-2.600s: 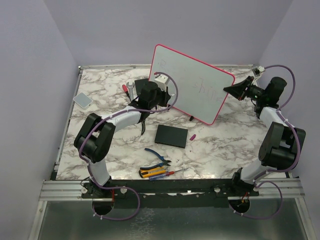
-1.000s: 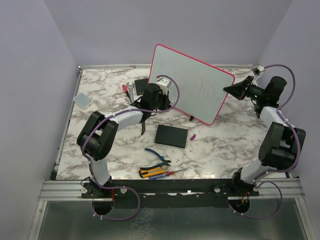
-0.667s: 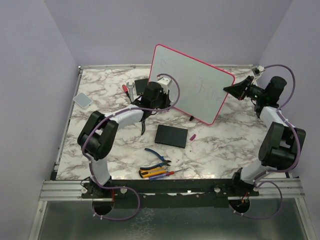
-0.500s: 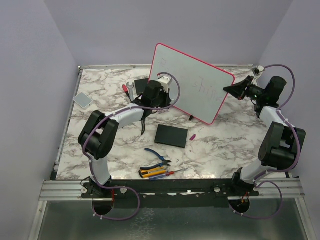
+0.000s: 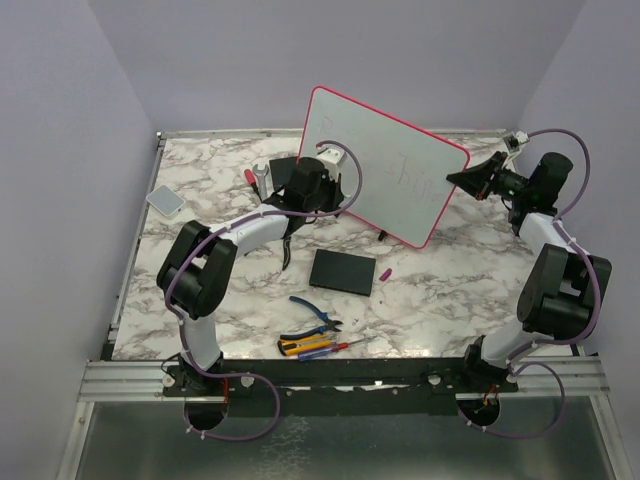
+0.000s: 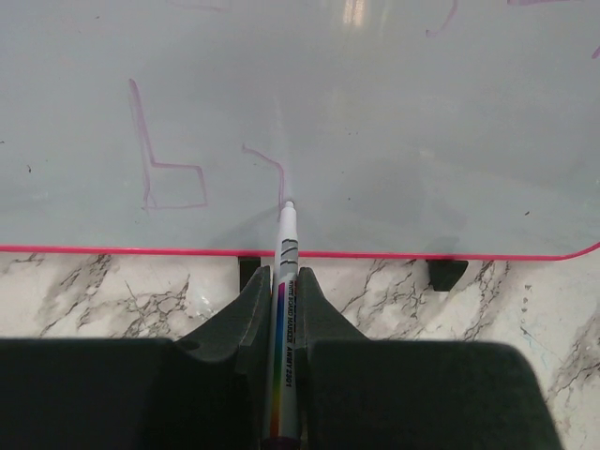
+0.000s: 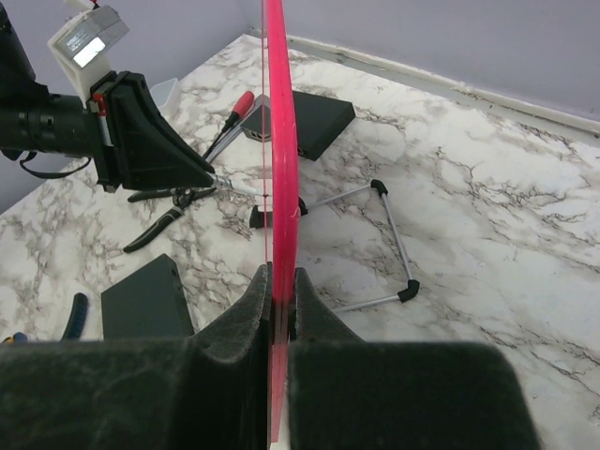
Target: Write a sentence on the whiteboard
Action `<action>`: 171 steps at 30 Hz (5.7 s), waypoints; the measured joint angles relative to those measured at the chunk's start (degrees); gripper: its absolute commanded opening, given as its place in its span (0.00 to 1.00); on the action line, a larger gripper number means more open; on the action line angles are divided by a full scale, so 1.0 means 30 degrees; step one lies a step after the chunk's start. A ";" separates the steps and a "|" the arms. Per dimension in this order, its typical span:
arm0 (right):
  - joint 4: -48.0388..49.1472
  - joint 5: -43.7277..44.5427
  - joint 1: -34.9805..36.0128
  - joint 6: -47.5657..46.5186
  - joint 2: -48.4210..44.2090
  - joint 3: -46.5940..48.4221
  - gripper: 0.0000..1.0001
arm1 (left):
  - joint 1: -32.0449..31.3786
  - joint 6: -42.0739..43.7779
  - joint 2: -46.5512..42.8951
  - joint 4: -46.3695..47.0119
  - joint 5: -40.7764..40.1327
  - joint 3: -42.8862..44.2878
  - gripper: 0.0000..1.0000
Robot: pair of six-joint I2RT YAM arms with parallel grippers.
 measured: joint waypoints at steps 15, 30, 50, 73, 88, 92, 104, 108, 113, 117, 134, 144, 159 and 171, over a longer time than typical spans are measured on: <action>-0.0007 0.0036 0.0015 0.0007 0.0000 0.0000 0.01 | 0.0000 -0.0007 0.0000 -0.0095 0.0182 0.0437 0.00; -0.0087 0.0131 0.0015 0.0007 0.0000 0.0015 0.01 | -0.0044 0.0000 0.0000 -0.0153 0.0576 0.0663 0.00; -0.0211 0.0138 0.0022 -0.0080 0.0000 0.0036 0.01 | -0.0430 0.0015 -0.0058 0.0539 0.1137 0.0590 0.00; -0.0255 0.0131 0.0197 -0.0306 0.0000 0.0102 0.01 | -0.0852 0.0284 -0.2251 0.1115 0.1319 -0.1341 0.00; -0.0277 0.0131 0.0204 -0.0335 0.0000 0.0109 0.01 | -0.1144 0.0284 -0.0481 0.1137 0.1137 -0.0131 0.00; -0.0284 0.0131 0.0204 -0.0328 0.0000 0.0109 0.01 | -0.1158 0.0284 -0.0313 0.1151 0.1078 0.0058 0.00; -0.0357 0.0138 0.0204 -0.0328 0.0000 0.0138 0.01 | -0.1166 0.0437 -0.0153 0.1180 0.1027 0.0073 0.00; -0.0357 0.0138 0.0204 -0.0328 0.0000 0.0138 0.01 | -0.1166 0.0612 -0.0153 0.1195 0.1013 -0.0007 0.00; -0.0357 0.0138 0.0204 -0.0328 0.0000 0.0138 0.01 | -0.1166 0.0801 -0.0117 0.1173 0.0911 -0.0401 0.00; -0.0357 0.0138 0.0204 -0.0328 0.0000 0.0138 0.01 | -0.1166 0.0911 -0.0015 0.1093 0.0852 -0.0678 0.00; -0.0364 0.0138 0.0204 -0.0350 0.0000 0.0138 0.01 | -0.1166 0.0925 -0.0109 0.0882 0.0750 -0.0765 0.00; -0.0364 0.0138 0.0204 -0.0350 0.0000 0.0138 0.01 | -0.1144 0.0736 -0.1574 0.0801 0.0452 -0.0546 0.00; -0.0364 0.0131 0.0204 -0.0357 0.0000 0.0138 0.01 | -0.1166 0.0211 -0.1297 0.1107 0.0474 0.0532 0.00; -0.0364 0.0131 0.0211 -0.0357 0.0000 0.0138 0.01 | -0.1231 0.0211 -0.0729 0.1122 0.0510 0.0685 0.00</action>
